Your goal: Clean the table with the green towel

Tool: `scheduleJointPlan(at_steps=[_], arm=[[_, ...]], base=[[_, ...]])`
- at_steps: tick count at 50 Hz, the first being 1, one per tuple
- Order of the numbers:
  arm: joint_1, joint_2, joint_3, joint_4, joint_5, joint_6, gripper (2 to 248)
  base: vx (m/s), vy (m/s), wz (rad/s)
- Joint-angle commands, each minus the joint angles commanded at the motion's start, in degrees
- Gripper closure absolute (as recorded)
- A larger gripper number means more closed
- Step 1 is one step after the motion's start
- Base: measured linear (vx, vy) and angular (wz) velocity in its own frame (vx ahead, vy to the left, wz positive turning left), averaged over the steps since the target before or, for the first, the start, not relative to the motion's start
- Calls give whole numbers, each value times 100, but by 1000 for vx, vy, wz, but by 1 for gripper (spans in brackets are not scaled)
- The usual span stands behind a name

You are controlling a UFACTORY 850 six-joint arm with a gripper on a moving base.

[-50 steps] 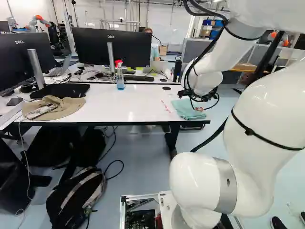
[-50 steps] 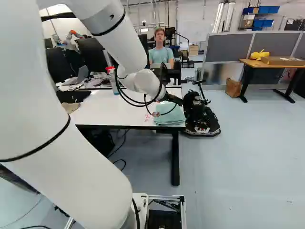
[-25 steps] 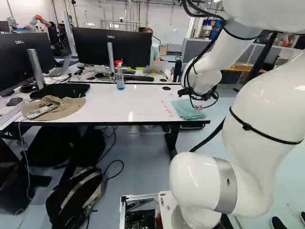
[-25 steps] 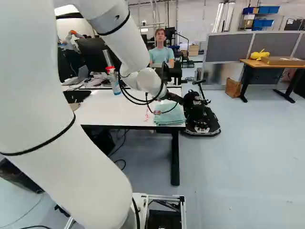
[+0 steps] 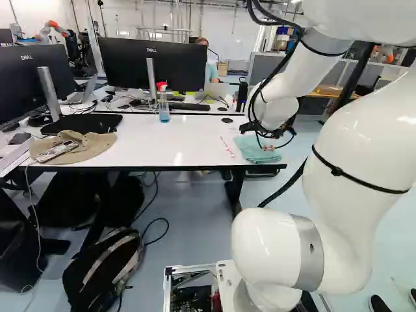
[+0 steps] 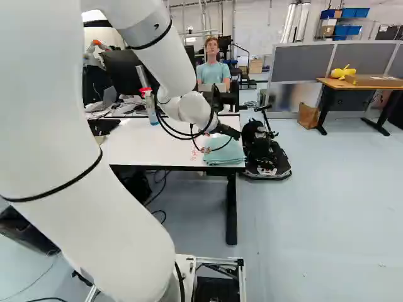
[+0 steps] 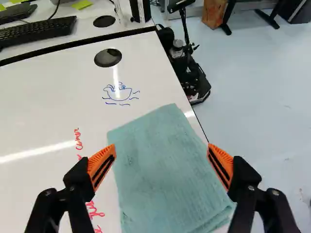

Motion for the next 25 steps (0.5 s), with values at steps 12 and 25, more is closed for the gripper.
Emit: scheduleJointPlan(at_steps=[12,25], arm=[[0,-215,-42,0,0,0,3],[0,-457,-96,0,0,0,3]], base=[[0,0,0],[0,0,0]])
